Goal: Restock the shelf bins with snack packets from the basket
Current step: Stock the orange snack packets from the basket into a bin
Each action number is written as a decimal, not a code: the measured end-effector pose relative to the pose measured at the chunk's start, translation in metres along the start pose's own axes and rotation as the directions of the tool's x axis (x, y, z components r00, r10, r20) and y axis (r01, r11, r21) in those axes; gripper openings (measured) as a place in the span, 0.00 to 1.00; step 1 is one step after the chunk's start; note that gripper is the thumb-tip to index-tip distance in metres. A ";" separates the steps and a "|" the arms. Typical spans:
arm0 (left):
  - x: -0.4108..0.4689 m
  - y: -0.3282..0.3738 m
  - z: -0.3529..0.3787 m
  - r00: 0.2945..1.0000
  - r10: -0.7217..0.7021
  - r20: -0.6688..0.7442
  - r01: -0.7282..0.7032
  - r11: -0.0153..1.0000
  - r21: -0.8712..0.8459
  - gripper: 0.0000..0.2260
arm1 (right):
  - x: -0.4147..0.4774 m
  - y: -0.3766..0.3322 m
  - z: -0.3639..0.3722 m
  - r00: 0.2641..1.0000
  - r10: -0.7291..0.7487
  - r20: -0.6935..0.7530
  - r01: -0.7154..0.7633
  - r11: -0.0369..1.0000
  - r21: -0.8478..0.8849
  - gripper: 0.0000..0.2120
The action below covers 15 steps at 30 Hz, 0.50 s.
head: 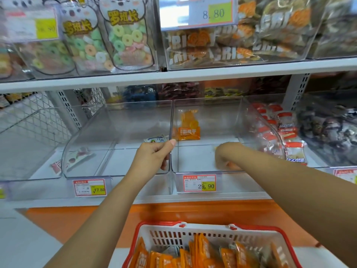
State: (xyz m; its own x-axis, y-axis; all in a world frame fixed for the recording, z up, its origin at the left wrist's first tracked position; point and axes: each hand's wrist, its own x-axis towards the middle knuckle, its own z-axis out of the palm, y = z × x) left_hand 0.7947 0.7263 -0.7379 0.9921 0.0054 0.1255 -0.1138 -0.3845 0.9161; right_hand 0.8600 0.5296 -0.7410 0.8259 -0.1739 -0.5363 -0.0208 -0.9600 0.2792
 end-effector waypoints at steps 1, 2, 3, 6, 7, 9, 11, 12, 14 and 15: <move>0.000 0.000 0.000 1.000 -0.005 0.005 0.005 1.000 -0.008 0.20 | 0.002 -0.002 0.002 0.999 -0.012 -0.043 0.012 1.000 0.005 0.08; 0.000 0.000 -0.001 1.000 -0.010 0.009 0.010 1.000 -0.014 0.19 | 0.002 -0.001 0.005 0.996 -0.001 -0.094 0.002 1.000 0.016 0.11; 0.000 -0.001 -0.001 1.000 -0.016 0.016 0.016 1.000 -0.019 0.19 | 0.003 0.000 0.004 0.986 0.016 -0.164 -0.006 0.998 0.062 0.15; 0.000 -0.002 -0.002 0.999 -0.025 0.037 0.026 0.999 -0.034 0.19 | 0.020 0.010 -0.013 0.974 0.023 -0.226 0.072 0.912 0.405 0.09; 0.000 -0.001 -0.002 0.999 -0.023 0.043 0.024 0.999 -0.035 0.19 | 0.027 0.014 -0.022 0.978 0.014 -0.208 0.126 0.754 0.644 0.05; 0.000 -0.001 -0.002 0.999 -0.017 0.046 0.019 0.999 -0.028 0.19 | 0.034 0.014 -0.034 0.979 -0.003 -0.202 0.197 0.217 0.956 0.10; 0.001 -0.001 -0.002 0.999 -0.017 0.035 0.018 1.000 -0.016 0.19 | 0.043 0.009 -0.042 0.963 -0.007 -0.270 0.269 -0.033 0.962 0.06; 0.001 -0.002 -0.002 0.999 -0.018 0.031 0.019 1.000 -0.010 0.19 | 0.048 0.006 -0.043 0.956 -0.035 -0.293 0.291 -0.042 0.956 0.10; 0.002 -0.003 -0.003 0.999 -0.020 0.036 0.020 1.000 -0.012 0.19 | 0.059 -0.004 -0.046 0.940 -0.053 -0.338 0.339 0.013 0.941 0.18; 0.002 -0.004 -0.003 0.999 -0.018 0.042 0.019 1.000 -0.020 0.19 | 0.062 -0.008 -0.048 0.931 -0.039 -0.362 0.363 0.053 0.930 0.19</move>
State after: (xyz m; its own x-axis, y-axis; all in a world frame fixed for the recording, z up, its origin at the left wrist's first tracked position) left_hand 0.7971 0.7306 -0.7401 0.9953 -0.0263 0.0928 -0.0960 -0.3659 0.9257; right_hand 0.9382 0.5371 -0.7386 0.9739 -0.0449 -0.2224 -0.2250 -0.3183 -0.9209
